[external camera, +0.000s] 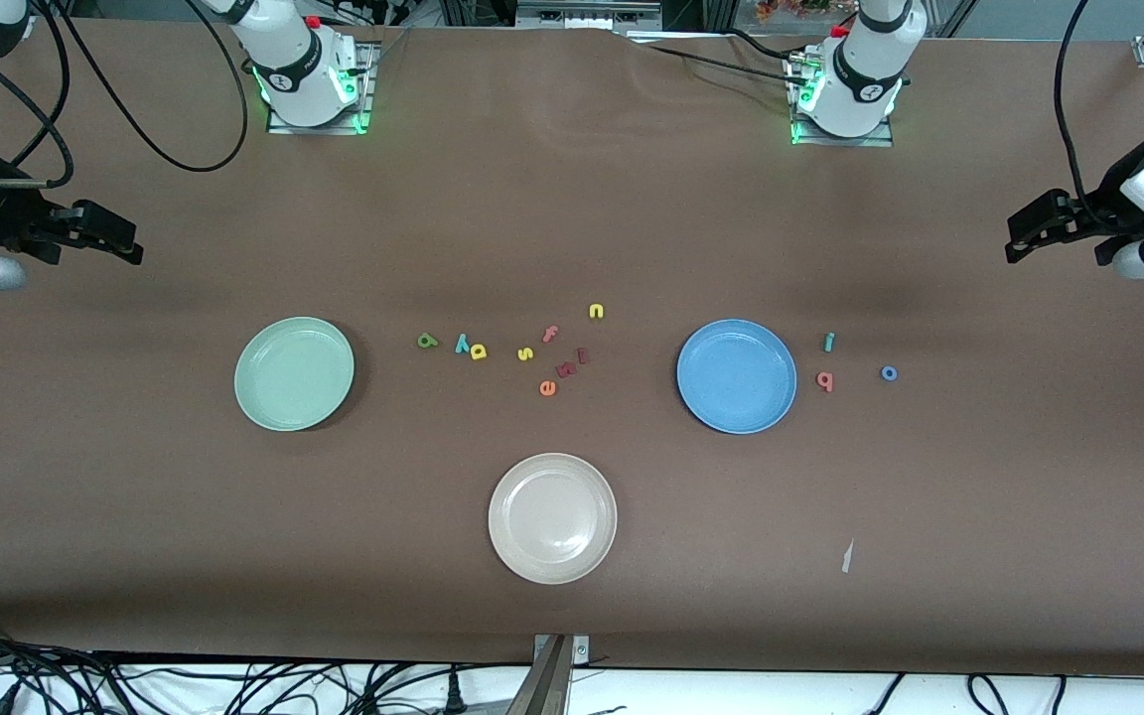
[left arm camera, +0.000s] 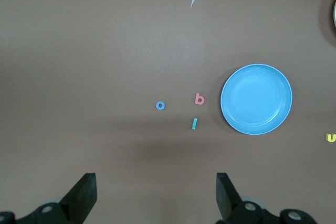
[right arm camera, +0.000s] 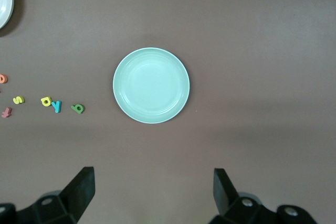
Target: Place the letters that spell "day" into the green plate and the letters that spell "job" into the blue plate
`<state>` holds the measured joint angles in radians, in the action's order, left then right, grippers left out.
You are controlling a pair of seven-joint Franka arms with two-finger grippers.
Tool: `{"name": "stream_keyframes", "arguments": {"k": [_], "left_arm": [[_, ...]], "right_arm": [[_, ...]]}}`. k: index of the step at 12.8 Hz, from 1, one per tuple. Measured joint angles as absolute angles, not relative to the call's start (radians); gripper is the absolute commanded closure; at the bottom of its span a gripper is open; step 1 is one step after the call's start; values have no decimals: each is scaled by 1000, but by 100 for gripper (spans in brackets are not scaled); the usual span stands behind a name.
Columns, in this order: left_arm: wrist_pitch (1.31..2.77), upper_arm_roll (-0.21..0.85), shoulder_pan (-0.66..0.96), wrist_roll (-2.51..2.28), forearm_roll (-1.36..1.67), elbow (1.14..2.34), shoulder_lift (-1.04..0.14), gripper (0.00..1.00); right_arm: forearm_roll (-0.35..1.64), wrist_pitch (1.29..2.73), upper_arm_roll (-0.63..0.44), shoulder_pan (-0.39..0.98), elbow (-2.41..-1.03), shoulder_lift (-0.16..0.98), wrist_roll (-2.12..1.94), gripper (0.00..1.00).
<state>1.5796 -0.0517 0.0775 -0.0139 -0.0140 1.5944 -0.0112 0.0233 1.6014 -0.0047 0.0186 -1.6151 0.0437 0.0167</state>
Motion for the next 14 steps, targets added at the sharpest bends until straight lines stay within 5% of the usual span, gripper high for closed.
{"name": "stream_keyframes", "arguments": {"k": [14], "left_arm": [[1580, -51, 78, -14, -14, 1584, -24, 0]], "right_arm": [[23, 1601, -4, 29, -1615, 44, 17, 0]]}}
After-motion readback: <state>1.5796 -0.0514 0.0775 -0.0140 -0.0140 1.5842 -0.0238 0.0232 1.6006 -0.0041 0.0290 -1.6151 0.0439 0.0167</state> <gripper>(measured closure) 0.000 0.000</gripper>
